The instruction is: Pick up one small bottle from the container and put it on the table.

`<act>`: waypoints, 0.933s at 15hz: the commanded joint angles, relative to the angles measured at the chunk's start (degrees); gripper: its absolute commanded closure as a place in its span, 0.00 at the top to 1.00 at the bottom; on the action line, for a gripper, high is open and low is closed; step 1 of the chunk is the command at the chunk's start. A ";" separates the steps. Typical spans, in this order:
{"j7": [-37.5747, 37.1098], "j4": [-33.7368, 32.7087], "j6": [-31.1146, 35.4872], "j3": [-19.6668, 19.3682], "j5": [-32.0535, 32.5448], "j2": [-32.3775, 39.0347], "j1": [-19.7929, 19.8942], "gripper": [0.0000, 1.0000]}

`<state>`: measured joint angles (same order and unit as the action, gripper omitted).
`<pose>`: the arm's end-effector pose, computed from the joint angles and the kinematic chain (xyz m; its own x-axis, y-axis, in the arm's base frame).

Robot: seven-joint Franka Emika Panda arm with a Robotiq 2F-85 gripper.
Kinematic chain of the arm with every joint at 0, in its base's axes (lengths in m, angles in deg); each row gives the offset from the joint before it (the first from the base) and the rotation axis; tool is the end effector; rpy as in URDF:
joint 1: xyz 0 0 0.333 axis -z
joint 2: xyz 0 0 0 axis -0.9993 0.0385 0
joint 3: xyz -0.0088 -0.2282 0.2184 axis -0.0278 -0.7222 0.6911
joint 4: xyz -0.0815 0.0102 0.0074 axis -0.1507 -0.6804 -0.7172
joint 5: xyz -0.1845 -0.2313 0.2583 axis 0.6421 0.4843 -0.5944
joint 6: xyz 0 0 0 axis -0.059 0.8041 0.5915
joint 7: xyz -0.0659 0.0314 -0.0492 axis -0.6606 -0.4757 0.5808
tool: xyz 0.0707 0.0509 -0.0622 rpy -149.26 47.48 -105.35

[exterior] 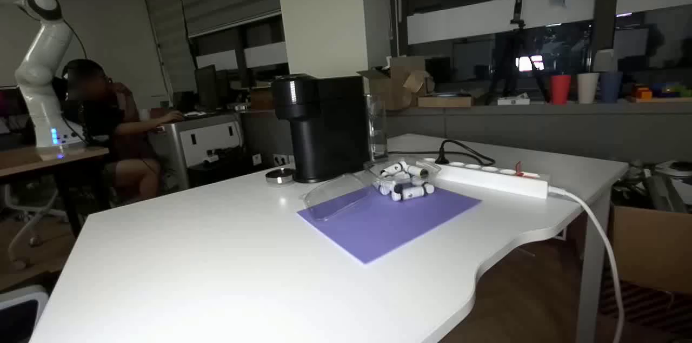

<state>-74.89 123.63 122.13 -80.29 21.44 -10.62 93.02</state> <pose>0.2848 -0.0186 0.4706 0.9630 -0.0591 0.2628 -0.0929 -0.9886 0.1183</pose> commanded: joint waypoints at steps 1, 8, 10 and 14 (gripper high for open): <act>-0.31 -0.01 -0.81 -0.37 0.38 0.12 -0.45 1.00; -0.31 0.86 -1.04 -0.39 0.38 1.19 -0.46 1.00; -0.31 0.85 -1.04 -0.39 0.38 1.19 -0.46 1.00; -0.31 0.85 -1.04 -0.39 0.38 1.19 -0.46 1.00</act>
<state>-74.84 124.64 121.32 -80.29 21.42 -9.47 93.02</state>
